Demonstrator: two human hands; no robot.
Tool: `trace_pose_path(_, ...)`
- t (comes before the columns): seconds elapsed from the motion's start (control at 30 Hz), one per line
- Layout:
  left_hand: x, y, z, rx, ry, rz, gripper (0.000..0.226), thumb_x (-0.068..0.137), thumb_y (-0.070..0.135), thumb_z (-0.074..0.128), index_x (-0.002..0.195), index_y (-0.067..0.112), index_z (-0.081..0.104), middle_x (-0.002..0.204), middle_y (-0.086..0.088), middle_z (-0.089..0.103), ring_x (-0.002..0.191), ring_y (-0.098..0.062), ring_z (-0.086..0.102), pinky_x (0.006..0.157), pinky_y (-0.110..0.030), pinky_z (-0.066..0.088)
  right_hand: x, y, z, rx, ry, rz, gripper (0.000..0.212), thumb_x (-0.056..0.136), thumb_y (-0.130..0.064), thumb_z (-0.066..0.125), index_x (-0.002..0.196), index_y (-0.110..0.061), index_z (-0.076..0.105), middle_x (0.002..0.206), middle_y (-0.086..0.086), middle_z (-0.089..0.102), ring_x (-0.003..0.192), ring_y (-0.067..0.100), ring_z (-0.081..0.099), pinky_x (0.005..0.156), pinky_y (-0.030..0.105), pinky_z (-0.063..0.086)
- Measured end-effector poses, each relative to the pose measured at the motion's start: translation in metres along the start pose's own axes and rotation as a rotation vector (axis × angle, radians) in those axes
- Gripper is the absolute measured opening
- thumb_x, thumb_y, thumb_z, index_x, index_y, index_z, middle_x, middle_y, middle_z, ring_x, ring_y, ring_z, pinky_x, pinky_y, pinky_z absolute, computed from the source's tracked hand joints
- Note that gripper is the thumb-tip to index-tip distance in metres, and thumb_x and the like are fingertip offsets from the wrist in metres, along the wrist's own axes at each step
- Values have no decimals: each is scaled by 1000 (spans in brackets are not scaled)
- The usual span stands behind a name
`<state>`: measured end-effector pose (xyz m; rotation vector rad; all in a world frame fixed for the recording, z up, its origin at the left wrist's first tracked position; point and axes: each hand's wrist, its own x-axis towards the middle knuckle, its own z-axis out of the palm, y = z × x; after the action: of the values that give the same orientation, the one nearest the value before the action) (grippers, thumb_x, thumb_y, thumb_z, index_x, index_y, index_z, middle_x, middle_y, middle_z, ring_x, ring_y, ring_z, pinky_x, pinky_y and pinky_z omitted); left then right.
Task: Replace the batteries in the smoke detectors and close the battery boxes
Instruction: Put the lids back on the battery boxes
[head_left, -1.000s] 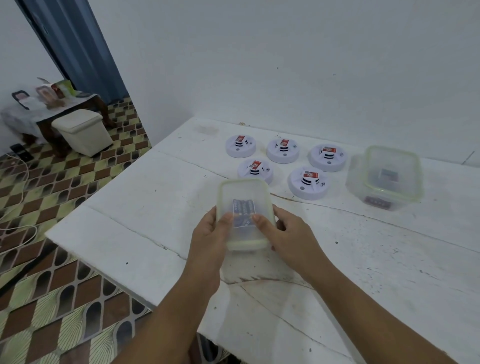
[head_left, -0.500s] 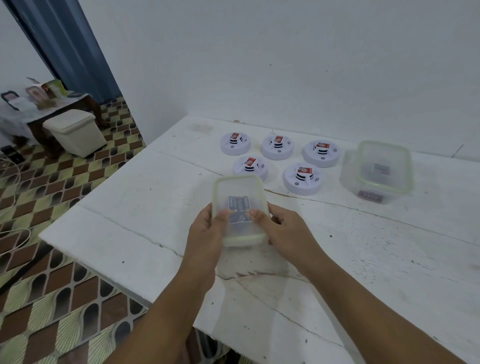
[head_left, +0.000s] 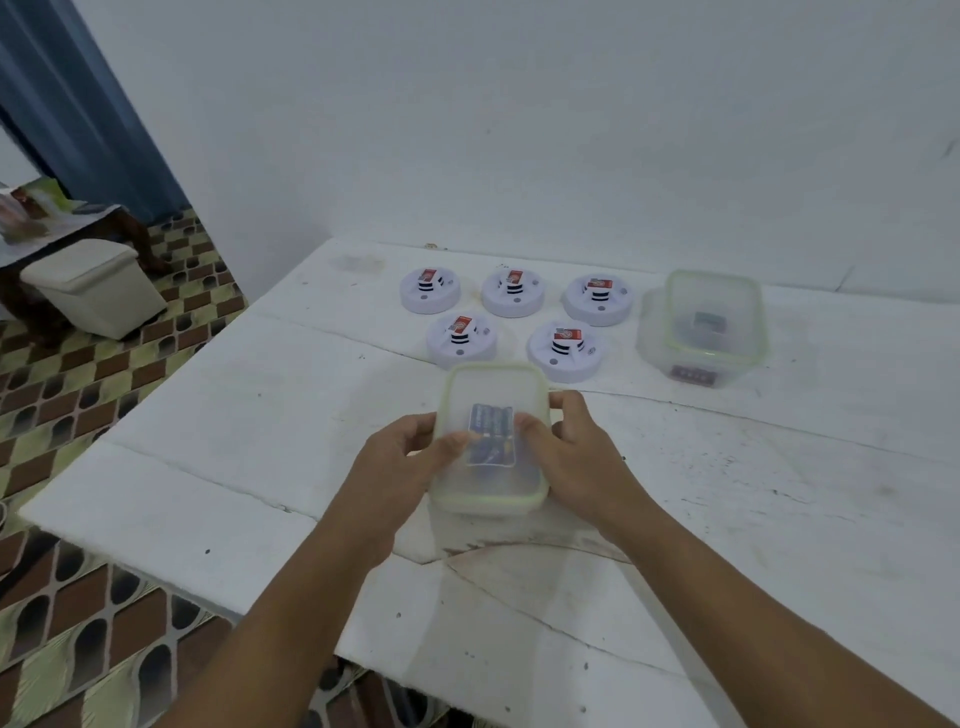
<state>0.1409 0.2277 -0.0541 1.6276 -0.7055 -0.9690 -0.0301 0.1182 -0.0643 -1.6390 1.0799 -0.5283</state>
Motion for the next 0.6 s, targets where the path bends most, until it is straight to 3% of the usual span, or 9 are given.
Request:
trace_pose_path(0.13, 8, 13, 28, 121, -149, 2, 43, 81, 41, 82, 116, 19, 73, 107, 0, 79, 102, -23, 75, 97, -51, 59, -15, 14, -30, 40, 97, 71, 28, 99, -46, 53, 119, -29, 45, 97, 2, 75, 85, 17, 74, 76, 44, 62)
trace_pose_path(0.2, 11, 18, 49, 171, -220, 12, 37, 83, 38, 82, 113, 18, 73, 103, 1, 79, 98, -23, 75, 96, -50, 59, -25, 23, -48, 38, 164, 86, 23, 96, -48, 53, 111, -33, 44, 95, 3, 76, 84, 20, 74, 79, 51, 62)
trace_pose_path(0.6, 16, 35, 171, 261, -546, 63, 30, 86, 33, 83, 110, 18, 73, 92, 4, 78, 94, -21, 76, 95, -47, 60, -84, 64, -139, 56, 535, 197, 21, 101, -45, 52, 116, -30, 50, 96, 4, 74, 85, 17, 73, 81, 47, 61)
